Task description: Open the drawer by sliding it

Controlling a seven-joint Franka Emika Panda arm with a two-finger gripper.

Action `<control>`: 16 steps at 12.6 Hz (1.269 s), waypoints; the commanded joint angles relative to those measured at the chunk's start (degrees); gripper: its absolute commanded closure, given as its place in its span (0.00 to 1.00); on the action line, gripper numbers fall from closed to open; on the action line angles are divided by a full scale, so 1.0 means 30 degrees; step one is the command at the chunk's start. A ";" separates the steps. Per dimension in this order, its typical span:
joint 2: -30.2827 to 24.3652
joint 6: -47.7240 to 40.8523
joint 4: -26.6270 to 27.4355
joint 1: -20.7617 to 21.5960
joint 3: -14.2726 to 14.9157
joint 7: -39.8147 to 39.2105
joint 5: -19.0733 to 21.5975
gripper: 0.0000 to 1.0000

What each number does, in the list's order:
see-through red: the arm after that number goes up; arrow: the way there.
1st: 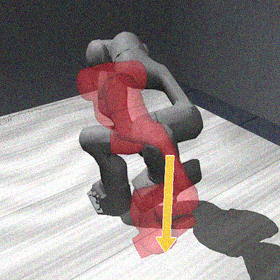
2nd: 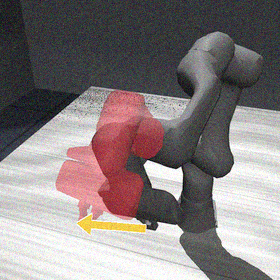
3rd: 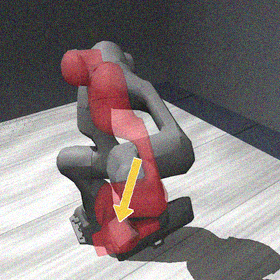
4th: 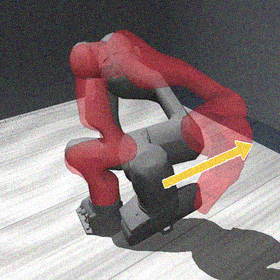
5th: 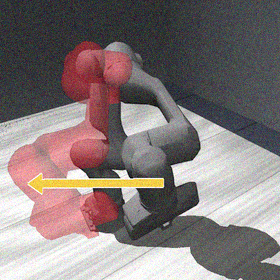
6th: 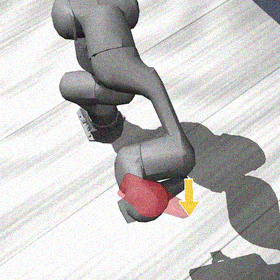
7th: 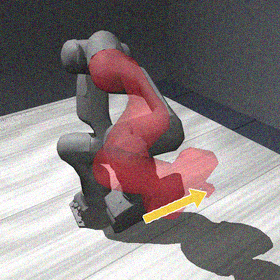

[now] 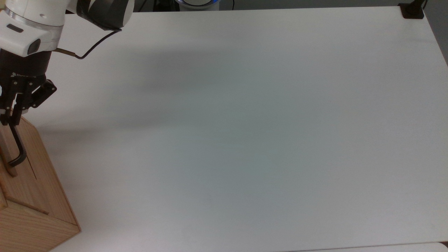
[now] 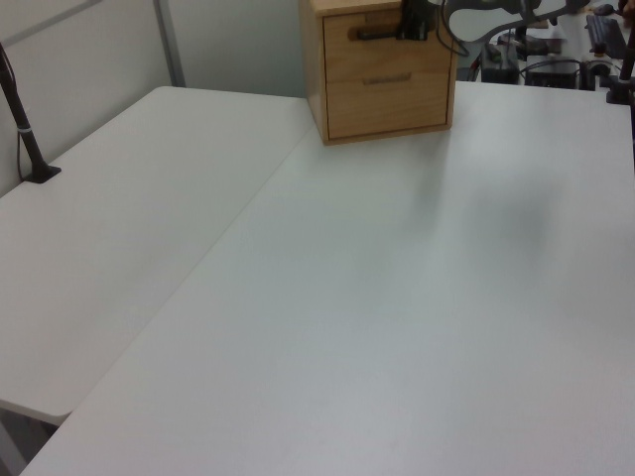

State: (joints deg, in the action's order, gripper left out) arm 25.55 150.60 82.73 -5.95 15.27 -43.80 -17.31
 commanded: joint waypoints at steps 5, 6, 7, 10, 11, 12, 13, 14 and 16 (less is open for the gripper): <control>-0.2360 -0.0273 0.2303 0.0402 -0.0109 0.0008 -0.0150 0.89; -0.2858 -0.1002 0.2627 0.0605 -0.0139 0.0038 -0.0149 0.89; -0.3298 -0.1938 0.2804 0.0984 -0.0168 0.0067 -0.0062 0.89; -0.4558 -0.4809 0.2951 0.1747 -0.0256 0.0038 0.0056 0.89; -0.5142 -0.5630 0.3242 0.2069 -0.0373 0.0038 0.0143 0.89; -0.5757 -0.6305 0.3651 0.2188 -0.0519 0.0038 0.0376 0.89; -0.6402 -0.7066 0.4119 0.2247 -0.0694 0.0038 0.0755 0.89; -0.7075 -0.8002 0.4588 0.2248 -0.1160 -0.0020 0.1049 0.89; -0.8190 -0.9965 0.5148 0.2248 -0.1952 0.0037 0.1257 0.89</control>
State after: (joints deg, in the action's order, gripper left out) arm 11.02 127.92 91.91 0.28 12.06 -43.26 -14.46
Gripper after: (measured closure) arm 0.859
